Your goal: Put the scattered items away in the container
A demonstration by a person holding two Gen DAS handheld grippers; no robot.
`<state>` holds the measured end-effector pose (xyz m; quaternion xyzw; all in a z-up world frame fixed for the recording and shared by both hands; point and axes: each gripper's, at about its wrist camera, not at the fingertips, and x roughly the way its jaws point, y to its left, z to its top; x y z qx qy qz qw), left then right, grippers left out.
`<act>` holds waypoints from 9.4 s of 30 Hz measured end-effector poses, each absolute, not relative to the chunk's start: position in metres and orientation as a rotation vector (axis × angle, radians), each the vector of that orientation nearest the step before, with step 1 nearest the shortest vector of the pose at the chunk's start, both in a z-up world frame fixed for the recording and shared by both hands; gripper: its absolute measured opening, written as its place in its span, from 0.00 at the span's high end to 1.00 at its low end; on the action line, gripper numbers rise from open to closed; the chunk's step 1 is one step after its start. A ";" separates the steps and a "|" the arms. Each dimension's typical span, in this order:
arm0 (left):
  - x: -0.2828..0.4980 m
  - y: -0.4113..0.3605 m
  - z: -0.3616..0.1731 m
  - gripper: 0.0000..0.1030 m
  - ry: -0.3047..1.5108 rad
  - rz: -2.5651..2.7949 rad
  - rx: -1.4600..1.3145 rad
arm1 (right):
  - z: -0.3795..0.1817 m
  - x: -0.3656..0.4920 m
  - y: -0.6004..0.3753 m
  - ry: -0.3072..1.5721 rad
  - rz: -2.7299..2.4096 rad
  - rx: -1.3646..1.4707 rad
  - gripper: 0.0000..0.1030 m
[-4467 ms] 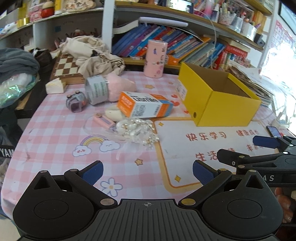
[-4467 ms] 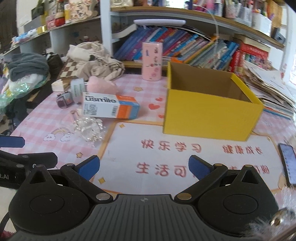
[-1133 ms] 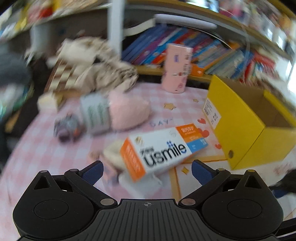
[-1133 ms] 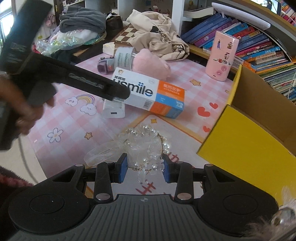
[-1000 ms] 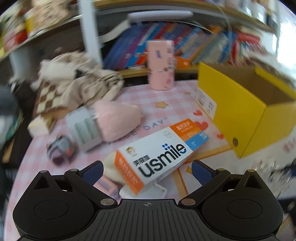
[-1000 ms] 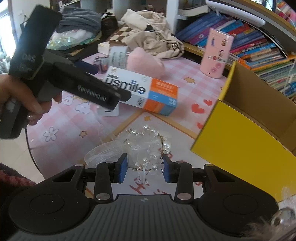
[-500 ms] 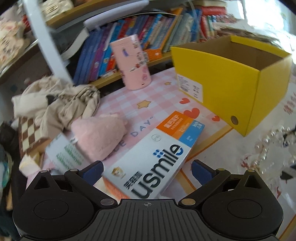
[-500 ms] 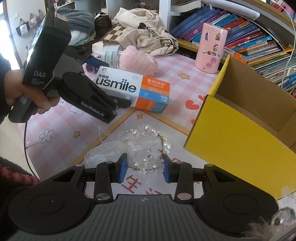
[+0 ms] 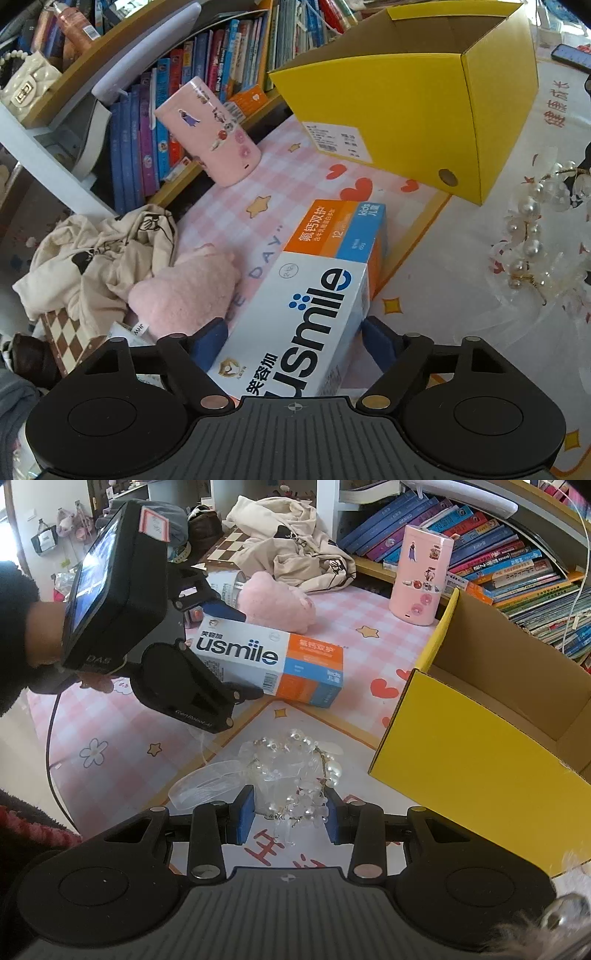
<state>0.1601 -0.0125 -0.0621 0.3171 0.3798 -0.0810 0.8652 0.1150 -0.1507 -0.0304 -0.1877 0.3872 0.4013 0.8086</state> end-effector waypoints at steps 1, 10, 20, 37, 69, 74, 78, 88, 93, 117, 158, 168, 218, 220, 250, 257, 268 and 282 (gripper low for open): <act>0.160 -0.012 -0.061 0.24 0.800 -0.172 0.663 | -0.030 0.114 -0.150 0.826 0.859 -0.402 0.65; 0.146 0.005 -0.035 0.46 0.832 -0.158 0.302 | -0.026 0.105 -0.153 0.804 0.838 -0.388 0.65; 0.103 0.045 -0.013 0.50 0.803 -0.078 -0.251 | -0.020 0.097 -0.157 0.802 0.794 -0.316 0.65; 0.048 0.073 -0.002 0.50 0.762 -0.152 -0.649 | -0.005 0.072 -0.155 0.794 0.707 -0.179 0.65; 0.024 0.081 -0.009 0.50 0.766 -0.265 -0.764 | -0.018 0.045 -0.191 0.833 0.493 -0.011 0.94; 0.020 0.086 -0.011 0.50 0.769 -0.239 -0.774 | -0.021 0.047 -0.191 0.855 0.485 0.002 0.94; 0.019 0.086 -0.012 0.50 0.771 -0.237 -0.775 | -0.023 0.046 -0.184 0.882 0.522 -0.026 0.55; 0.005 0.095 -0.012 0.50 0.772 -0.179 -0.779 | -0.055 0.052 -0.140 1.021 0.610 -0.164 0.28; -0.003 0.103 -0.012 0.50 0.767 -0.142 -0.784 | -0.069 0.055 -0.127 1.075 0.589 -0.228 0.43; 0.014 0.088 -0.010 0.50 0.775 -0.256 -0.794 | -0.034 0.041 -0.156 0.902 0.509 -0.192 0.67; 0.153 -0.029 0.052 0.50 0.673 -0.563 -0.973 | 0.086 0.130 -0.287 0.580 0.476 -0.063 0.67; 0.206 -0.049 0.052 0.50 0.649 -0.413 -0.945 | 0.079 0.218 -0.293 0.590 0.598 -0.128 0.67; 0.317 -0.121 0.022 0.27 0.824 -0.034 -0.356 | -0.040 0.377 -0.218 0.653 0.954 -0.989 0.34; 0.313 -0.120 0.025 0.25 0.813 -0.021 -0.348 | -0.033 0.376 -0.222 0.649 0.953 -0.955 0.31; 0.207 -0.112 0.059 0.06 0.615 -0.046 -0.171 | 0.041 0.292 -0.283 0.605 0.688 -0.447 0.17; 0.177 -0.101 0.064 0.05 0.600 -0.077 -0.145 | 0.051 0.250 -0.284 0.565 0.611 -0.377 0.13; 0.128 -0.077 0.058 0.02 0.617 -0.080 -0.074 | 0.047 0.185 -0.272 0.585 0.518 -0.291 0.09; 0.075 -0.049 0.026 0.01 0.724 -0.041 -0.018 | 0.015 0.107 -0.239 0.663 0.448 -0.260 0.05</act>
